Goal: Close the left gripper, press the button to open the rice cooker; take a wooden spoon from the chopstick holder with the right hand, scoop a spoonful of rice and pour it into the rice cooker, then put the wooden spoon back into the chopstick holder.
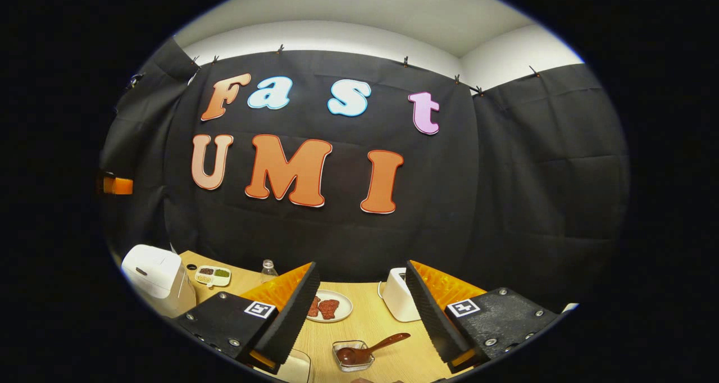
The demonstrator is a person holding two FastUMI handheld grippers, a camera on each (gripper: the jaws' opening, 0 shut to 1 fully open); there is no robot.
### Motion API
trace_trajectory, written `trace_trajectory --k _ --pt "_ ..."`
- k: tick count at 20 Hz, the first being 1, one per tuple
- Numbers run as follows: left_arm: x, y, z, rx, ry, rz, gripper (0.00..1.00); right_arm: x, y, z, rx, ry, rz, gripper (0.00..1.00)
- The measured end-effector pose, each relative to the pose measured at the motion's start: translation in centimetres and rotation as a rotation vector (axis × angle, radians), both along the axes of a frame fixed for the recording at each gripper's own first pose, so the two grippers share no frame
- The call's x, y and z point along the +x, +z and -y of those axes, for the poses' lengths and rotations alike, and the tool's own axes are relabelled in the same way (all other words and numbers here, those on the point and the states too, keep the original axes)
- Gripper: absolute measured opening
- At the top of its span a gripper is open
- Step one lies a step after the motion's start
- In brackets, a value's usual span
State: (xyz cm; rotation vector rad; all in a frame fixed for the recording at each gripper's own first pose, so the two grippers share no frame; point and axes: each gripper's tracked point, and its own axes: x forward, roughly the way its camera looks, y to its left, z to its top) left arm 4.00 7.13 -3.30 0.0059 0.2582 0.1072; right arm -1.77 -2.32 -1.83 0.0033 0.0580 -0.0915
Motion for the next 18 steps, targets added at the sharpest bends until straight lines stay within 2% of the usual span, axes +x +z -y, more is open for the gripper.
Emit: trace_trajectory --k 3,6,10,14,18 --pt "0.4 -3.6 -2.0 -0.095 0.025 -0.17 0.05 -0.4 -0.3 0.6 0.001 -0.016 -0.006 0.95" --pt "0.2 -8.1 -3.4 -0.14 0.019 -0.37 0.05 -1.0 -0.8 1.4 -0.003 -0.034 -0.016 0.95" --pt "-1.1 -13.8 -5.7 -0.196 0.066 -0.598 0.05 -1.9 -2.4 2.5 -0.005 -0.076 -0.046 0.95" --pt "-2.1 -18.3 -6.7 -0.25 0.096 -0.769 0.05 -3.2 -4.1 3.3 0.01 -0.111 -0.089 0.96" --pt "-3.1 -21.9 -7.9 -0.259 0.142 -0.858 0.05 -4.0 -4.8 4.1 0.004 -0.141 -0.108 0.95"
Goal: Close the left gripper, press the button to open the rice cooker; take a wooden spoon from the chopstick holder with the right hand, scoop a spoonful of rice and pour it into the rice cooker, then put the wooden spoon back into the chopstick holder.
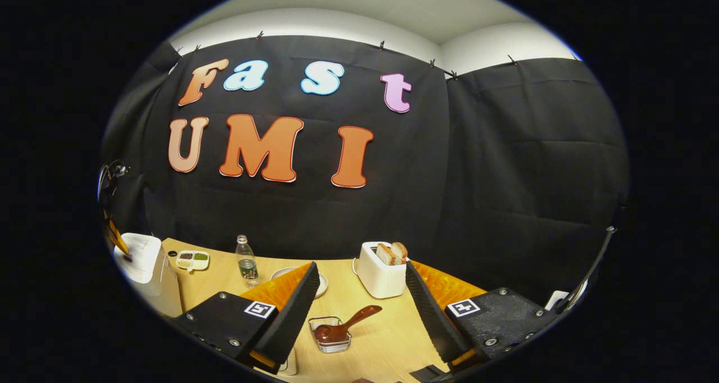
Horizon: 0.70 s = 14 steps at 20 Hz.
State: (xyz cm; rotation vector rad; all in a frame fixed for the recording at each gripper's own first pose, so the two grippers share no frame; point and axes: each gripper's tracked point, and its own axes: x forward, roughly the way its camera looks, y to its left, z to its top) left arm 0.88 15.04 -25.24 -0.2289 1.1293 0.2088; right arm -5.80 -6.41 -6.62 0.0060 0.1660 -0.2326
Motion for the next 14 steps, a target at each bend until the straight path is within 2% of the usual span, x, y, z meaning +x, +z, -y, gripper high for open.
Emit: trace_trajectory --k 3,8,12,14 --pt "0.2 -0.2 -0.1 -0.022 0.012 -0.004 0.05 -0.2 -0.6 0.4 -0.001 -0.018 -0.017 0.95" --pt "0.1 0.0 -0.2 0.01 -0.006 0.009 0.05 0.2 -1.5 -0.2 0.016 -0.01 -0.041 0.96" --pt "1.6 5.0 -0.6 0.09 -0.046 0.212 0.05 0.9 -2.0 -0.3 0.011 0.013 -0.052 0.95" --pt "2.4 8.4 -1.1 0.094 0.01 0.317 0.05 1.5 -2.5 -0.7 0.008 0.025 -0.058 0.95"
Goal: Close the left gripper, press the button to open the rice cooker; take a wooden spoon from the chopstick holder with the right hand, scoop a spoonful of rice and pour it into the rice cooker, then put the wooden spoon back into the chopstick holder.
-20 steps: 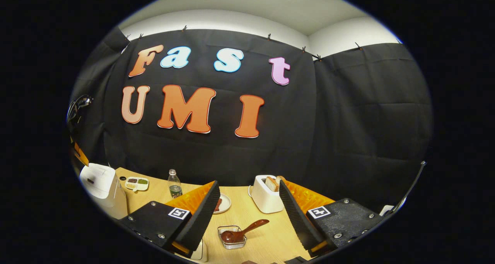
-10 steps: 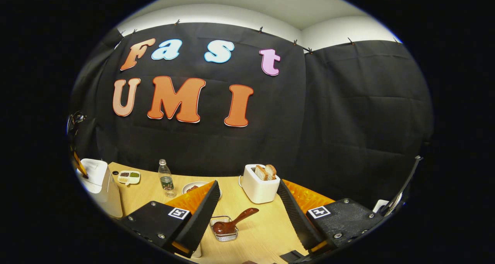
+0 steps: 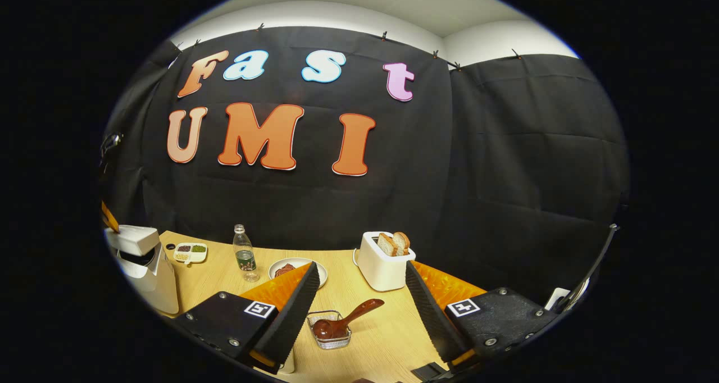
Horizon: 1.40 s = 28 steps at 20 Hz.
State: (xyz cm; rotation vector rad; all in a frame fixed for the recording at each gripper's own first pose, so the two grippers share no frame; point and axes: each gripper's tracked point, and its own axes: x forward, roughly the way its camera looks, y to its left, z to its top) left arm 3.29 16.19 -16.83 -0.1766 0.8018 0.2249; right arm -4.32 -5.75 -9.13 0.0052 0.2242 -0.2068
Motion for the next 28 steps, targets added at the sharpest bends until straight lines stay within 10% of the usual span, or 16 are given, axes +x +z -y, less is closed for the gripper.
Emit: trace_trajectory --k 5,14,22,28 --pt "2.1 7.5 -1.3 0.133 0.039 0.318 0.05 0.6 -2.0 -1.0 -0.003 0.041 -0.046 0.96" --pt "-1.7 13.3 0.0 0.262 0.066 0.48 0.06 0.5 -10.0 -0.6 0.015 0.074 -0.217 0.96" --pt "-4.1 14.3 3.9 0.341 -0.003 0.546 0.94 1.6 -15.2 -0.2 0.058 0.122 -0.343 0.95" --pt "-7.4 15.5 5.9 0.398 0.006 0.613 0.95 3.9 -18.3 0.4 0.219 0.128 -0.4 0.87"
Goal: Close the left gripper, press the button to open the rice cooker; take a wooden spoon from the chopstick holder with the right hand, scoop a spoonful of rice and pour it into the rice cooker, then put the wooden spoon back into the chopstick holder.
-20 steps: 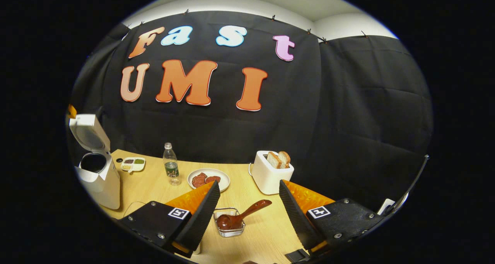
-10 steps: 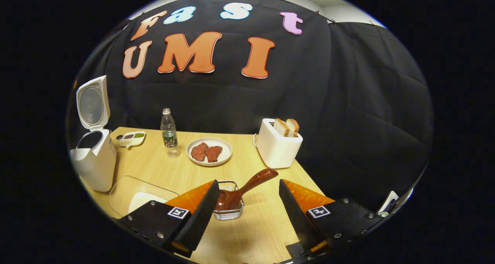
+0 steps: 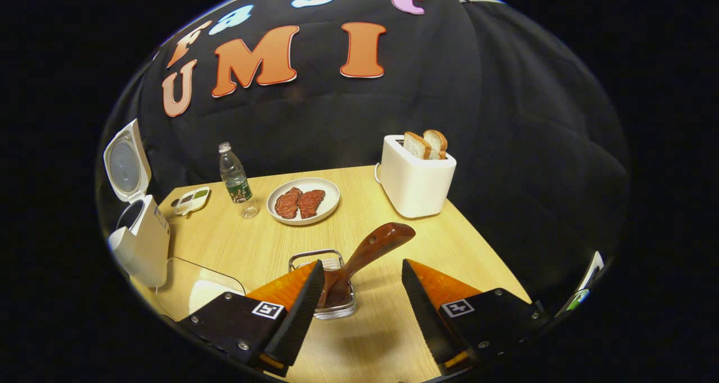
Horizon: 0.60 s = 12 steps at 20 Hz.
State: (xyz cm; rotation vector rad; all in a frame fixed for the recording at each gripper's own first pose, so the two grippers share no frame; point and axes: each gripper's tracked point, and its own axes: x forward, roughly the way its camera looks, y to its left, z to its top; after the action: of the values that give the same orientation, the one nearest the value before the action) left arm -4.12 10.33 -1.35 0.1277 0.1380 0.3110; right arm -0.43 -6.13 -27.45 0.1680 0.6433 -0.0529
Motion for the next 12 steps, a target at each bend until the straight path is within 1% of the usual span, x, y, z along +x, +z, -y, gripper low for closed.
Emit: trace_trajectory --k 1,3,4,5,6,7,8,10,12 --pt "-0.7 0.2 0.0 0.007 0.011 0.016 0.95 0.8 -0.1 0.1 0.029 -0.007 0.011 0.85" --pt "-2.1 0.7 -0.8 0.025 0.068 0.043 0.95 1.7 -1.0 0.2 0.067 -0.004 0.006 0.81" --pt "-2.5 0.4 -0.7 0.014 0.087 0.042 0.95 2.0 -1.5 0.0 0.091 0.005 -0.005 0.75" --pt "-3.0 0.2 -0.6 -0.002 0.102 0.04 0.96 2.5 -1.9 -0.2 0.12 0.011 -0.01 0.73" --pt "-3.4 0.0 -0.4 -0.014 0.112 0.036 0.96 2.9 -1.9 -0.4 0.153 0.018 -0.008 0.67" --pt "-4.1 0.0 -0.4 -0.015 0.129 0.037 0.94 3.1 -1.9 -0.6 0.182 0.024 -0.002 0.64" --pt "-4.8 0.5 -0.5 -0.006 0.149 0.051 0.94 3.4 -2.1 -0.8 0.209 0.022 0.003 0.61" --pt "-5.8 1.4 -0.3 -0.003 0.173 0.091 0.94 4.0 -2.6 -1.2 0.26 0.021 0.006 0.59" --pt "-6.6 0.9 0.3 -0.018 0.184 0.096 0.96 4.2 -3.2 -1.4 0.287 0.015 -0.005 0.58"
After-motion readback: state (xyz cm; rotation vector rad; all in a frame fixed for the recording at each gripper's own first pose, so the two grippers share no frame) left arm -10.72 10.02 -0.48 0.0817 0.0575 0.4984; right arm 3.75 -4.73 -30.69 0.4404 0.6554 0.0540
